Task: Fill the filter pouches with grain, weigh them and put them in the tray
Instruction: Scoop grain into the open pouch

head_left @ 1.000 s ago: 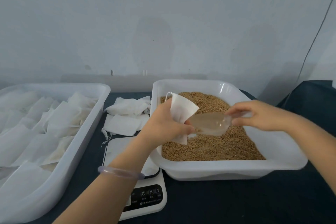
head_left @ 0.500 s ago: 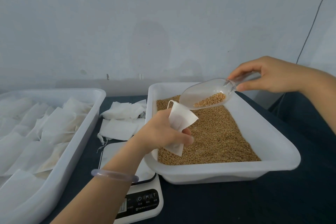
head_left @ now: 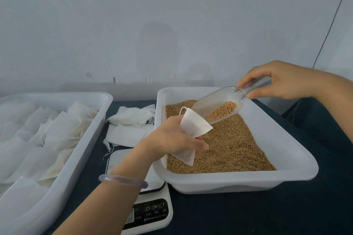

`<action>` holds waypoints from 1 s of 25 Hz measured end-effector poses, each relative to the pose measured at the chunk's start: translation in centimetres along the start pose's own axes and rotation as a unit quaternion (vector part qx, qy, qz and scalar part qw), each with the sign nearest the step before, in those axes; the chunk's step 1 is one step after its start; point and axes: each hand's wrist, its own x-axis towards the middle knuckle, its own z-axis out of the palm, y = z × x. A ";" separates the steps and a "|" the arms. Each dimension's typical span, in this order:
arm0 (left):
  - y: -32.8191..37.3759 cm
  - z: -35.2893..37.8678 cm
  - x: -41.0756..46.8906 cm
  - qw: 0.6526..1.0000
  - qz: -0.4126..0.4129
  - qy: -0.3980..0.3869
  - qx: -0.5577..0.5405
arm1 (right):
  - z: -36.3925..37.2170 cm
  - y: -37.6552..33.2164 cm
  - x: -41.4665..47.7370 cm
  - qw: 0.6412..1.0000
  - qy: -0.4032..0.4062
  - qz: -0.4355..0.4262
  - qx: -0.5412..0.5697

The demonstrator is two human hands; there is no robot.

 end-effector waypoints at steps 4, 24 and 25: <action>-0.2 0.5 0.7 0.997 -0.043 0.047 0.051 | -0.6 -1.1 0.6 0.985 0.060 -0.061 -0.151; -0.3 0.6 -0.1 0.986 0.016 0.089 -0.141 | 8.4 2.8 -0.9 0.970 -0.155 0.163 -0.090; -0.4 0.5 -0.2 0.981 0.021 0.104 -0.161 | 10.0 2.7 -0.9 0.963 -0.189 0.167 -0.097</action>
